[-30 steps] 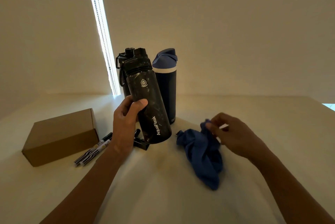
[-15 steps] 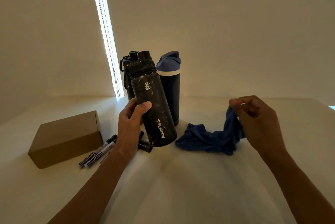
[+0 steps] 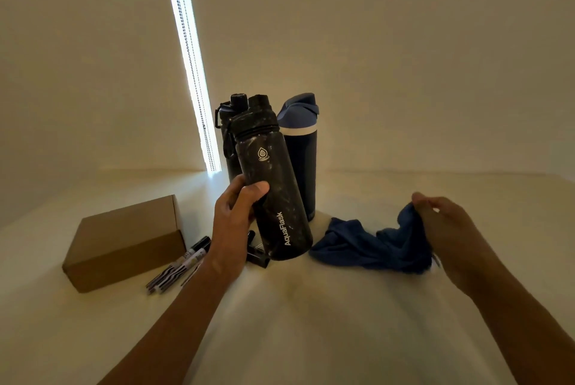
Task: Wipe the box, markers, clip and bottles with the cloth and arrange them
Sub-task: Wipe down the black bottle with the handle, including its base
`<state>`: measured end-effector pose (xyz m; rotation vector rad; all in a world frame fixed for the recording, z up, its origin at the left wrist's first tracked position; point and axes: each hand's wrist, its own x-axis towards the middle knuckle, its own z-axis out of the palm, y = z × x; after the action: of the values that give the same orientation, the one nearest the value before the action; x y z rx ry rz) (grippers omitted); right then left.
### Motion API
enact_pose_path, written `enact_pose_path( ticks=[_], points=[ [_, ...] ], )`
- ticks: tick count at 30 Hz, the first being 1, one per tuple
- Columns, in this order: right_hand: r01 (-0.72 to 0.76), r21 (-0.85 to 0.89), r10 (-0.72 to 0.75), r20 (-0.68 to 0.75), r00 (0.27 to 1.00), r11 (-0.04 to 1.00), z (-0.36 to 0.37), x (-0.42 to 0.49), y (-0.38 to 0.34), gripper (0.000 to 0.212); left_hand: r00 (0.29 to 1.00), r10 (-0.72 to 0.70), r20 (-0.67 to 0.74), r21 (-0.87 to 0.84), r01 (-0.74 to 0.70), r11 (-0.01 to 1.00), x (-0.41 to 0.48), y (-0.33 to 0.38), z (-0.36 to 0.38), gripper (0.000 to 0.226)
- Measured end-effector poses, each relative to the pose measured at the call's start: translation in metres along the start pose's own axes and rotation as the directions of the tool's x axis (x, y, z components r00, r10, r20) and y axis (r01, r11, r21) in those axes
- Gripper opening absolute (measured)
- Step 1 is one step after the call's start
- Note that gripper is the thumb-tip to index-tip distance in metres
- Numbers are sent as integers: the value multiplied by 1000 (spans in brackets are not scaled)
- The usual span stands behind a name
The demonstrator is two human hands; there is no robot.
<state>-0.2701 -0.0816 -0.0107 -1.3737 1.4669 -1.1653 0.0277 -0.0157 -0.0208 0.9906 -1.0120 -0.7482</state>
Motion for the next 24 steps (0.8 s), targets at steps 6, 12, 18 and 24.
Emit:
enact_pose_path(
  ticks=[6, 12, 18, 24],
  points=[
    [-365, 508, 164, 397, 903, 780, 12, -17, -12, 24, 997, -73, 37, -21, 74, 997, -2, 0, 4, 63],
    [103, 259, -154, 187, 970, 960, 48, -42, -7, 39, 977, -204, 68, -50, 208, 977, -3, -1, 6, 62],
    [591, -26, -589, 47, 807, 807, 57, -77, -14, 7, 962, -254, 99, -62, 261, 963, -4, -1, 9, 80],
    [649, -109, -629, 171, 758, 753, 68, -81, -1, 48, 957, -281, 71, -102, 288, 952, -6, 3, 12, 68]
  ],
)
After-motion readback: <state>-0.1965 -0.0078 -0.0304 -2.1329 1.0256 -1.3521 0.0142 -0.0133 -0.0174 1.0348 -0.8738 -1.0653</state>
